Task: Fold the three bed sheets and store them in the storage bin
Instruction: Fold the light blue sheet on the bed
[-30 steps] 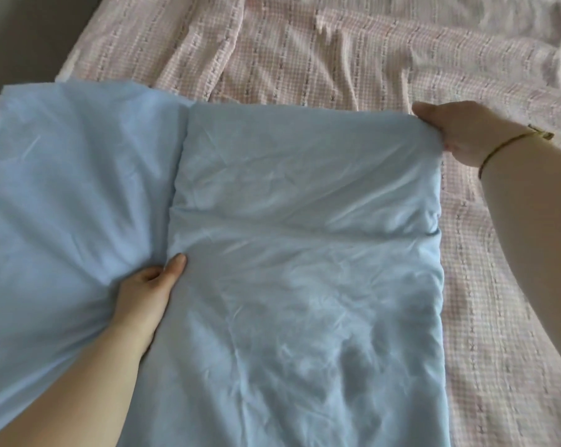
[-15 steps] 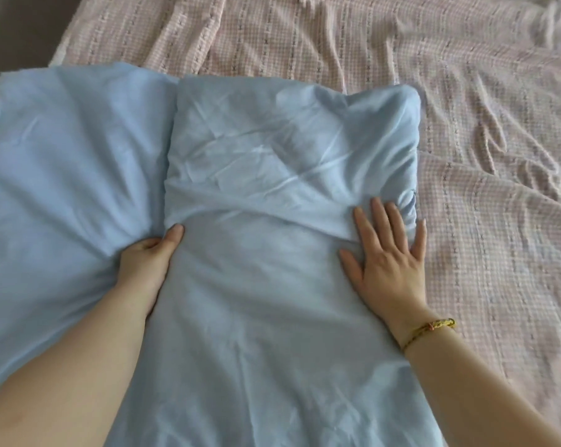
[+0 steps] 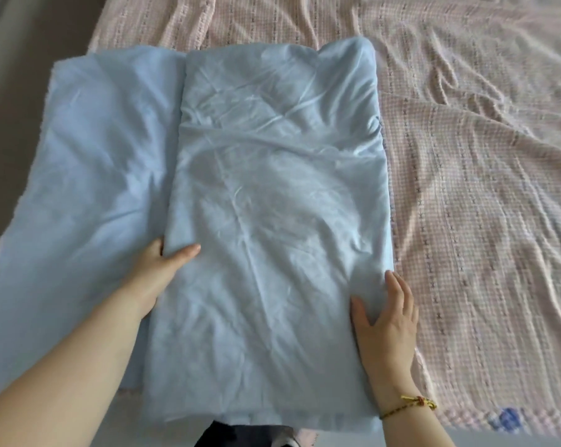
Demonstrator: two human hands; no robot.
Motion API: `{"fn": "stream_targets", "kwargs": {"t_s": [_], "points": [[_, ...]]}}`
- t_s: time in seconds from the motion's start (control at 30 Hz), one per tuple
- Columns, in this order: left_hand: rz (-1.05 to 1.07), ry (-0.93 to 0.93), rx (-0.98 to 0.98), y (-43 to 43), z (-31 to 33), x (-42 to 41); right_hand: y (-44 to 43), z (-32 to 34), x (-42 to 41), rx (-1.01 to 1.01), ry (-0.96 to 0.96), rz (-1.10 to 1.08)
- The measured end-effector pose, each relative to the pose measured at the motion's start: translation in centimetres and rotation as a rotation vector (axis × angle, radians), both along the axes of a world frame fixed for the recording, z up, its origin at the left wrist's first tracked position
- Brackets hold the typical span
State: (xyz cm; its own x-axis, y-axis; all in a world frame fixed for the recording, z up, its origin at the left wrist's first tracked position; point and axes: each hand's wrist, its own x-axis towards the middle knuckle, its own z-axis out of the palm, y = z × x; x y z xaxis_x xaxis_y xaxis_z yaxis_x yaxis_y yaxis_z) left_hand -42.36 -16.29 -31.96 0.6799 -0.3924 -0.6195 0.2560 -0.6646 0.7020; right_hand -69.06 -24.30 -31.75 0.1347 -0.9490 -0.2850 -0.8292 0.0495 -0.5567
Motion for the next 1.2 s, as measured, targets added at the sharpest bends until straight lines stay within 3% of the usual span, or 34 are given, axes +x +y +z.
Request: {"fn": "stream_targets", "kwargs": {"t_s": [0.13, 0.37, 0.47, 0.53, 0.6, 0.63, 0.7, 0.77, 0.87, 0.97, 1.1, 1.2], "points": [[-0.051, -0.125, 0.111, 4.3, 0.5, -3.4, 0.2, 1.2, -2.0, 0.272, -0.145, -0.224], [-0.028, -0.582, 0.265, 6.4, 0.8, -6.0, -0.2, 2.1, -3.4, 0.392, -0.337, -0.181], [-0.276, -0.643, 0.293, 5.9, -0.1, -7.3, -0.1, 2.0, -3.4, 0.374, -0.382, -0.200], [-0.521, -0.631, 0.499, 5.5, -0.5, -7.5, -0.1, 1.8, -3.6, 0.374, -0.380, -0.208], [-0.631, -0.682, 0.665, 4.7, 0.2, -7.4, -0.2, 1.8, -3.7, 0.406, -0.397, -0.209], [-0.617, -0.721, 0.634, 4.1, 0.8, -7.5, -0.3, 2.0, -3.8, 0.419, -0.417, -0.203], [-0.466, -0.724, 0.322, 2.5, 1.6, -7.9, -0.4, 3.0, -3.5, 0.407, -0.467, -0.163], [-0.324, -0.499, -0.056, 0.0, 3.1, -8.5, -0.6, 4.1, -2.8, 0.379, -0.533, -0.076], [-0.507, -0.168, -0.205, -4.5, 5.9, -10.3, -0.5, 5.3, -1.1, 0.386, -0.557, 0.081], [-0.779, -0.134, -0.068, -6.9, 6.1, -10.9, -0.5, 5.6, 0.3, 0.326, -0.471, 0.088], [-0.902, -0.568, 0.282, -4.4, 2.9, -7.5, -0.5, 4.6, -0.4, 0.097, 0.097, -0.058], [-0.874, -0.729, 0.485, -0.7, 0.4, -3.1, 0.0, 3.1, 0.7, -0.028, 0.205, 0.036]]}}
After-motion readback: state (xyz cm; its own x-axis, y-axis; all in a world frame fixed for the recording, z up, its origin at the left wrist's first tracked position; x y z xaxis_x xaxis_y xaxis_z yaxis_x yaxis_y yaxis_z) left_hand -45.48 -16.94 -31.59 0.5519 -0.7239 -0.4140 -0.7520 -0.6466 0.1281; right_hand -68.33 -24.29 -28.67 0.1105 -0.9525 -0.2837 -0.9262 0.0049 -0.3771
